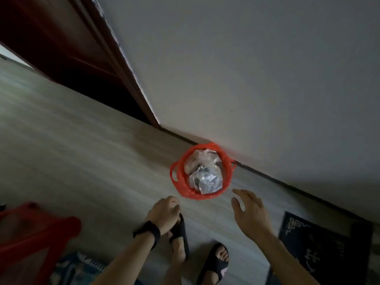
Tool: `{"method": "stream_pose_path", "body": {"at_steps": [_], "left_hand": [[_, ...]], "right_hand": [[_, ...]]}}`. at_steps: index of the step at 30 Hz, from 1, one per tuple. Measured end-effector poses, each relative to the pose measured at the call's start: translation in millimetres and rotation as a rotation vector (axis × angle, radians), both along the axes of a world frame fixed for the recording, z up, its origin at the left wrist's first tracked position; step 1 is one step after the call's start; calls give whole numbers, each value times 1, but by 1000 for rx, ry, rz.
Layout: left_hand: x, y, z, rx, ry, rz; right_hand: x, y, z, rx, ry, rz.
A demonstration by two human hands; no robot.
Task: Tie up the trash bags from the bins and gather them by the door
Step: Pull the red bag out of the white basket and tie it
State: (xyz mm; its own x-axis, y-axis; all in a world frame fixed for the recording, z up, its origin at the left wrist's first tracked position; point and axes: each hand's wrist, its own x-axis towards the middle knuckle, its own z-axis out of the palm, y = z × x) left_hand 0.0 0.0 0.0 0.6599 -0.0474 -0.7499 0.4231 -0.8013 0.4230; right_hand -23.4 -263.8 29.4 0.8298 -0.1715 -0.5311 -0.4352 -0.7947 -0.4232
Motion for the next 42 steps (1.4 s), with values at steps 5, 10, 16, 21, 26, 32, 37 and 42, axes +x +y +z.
{"method": "stream_pose_path", "body": {"at_steps": [5,10,16,21,26,32,37,42], "left_hand": [[25,21,-90,-18,160,107],[36,41,-162,-37,204,234],[52,36,-240,-132,163,495],[71,16,-287,-174,103,610],[80,7,-328,-313,107,689],[76,-1,-347,-488,152,777],[80,-2,-362,-555,-19,798],[82,5,-360,-542,136,622]], "right_hand": [[19,5,-90,110,166,-128],[34,-2,-166,102,268,-244],[57,-19,-259,121,247,-432],[79,-44,-337,342,208,-740],[98,-46,-371,616,199,-884],[96,-37,-371,1049,98,-799],[99,-53,-379,989,49,-682],[101,-63,-384,968,180,-571]]}}
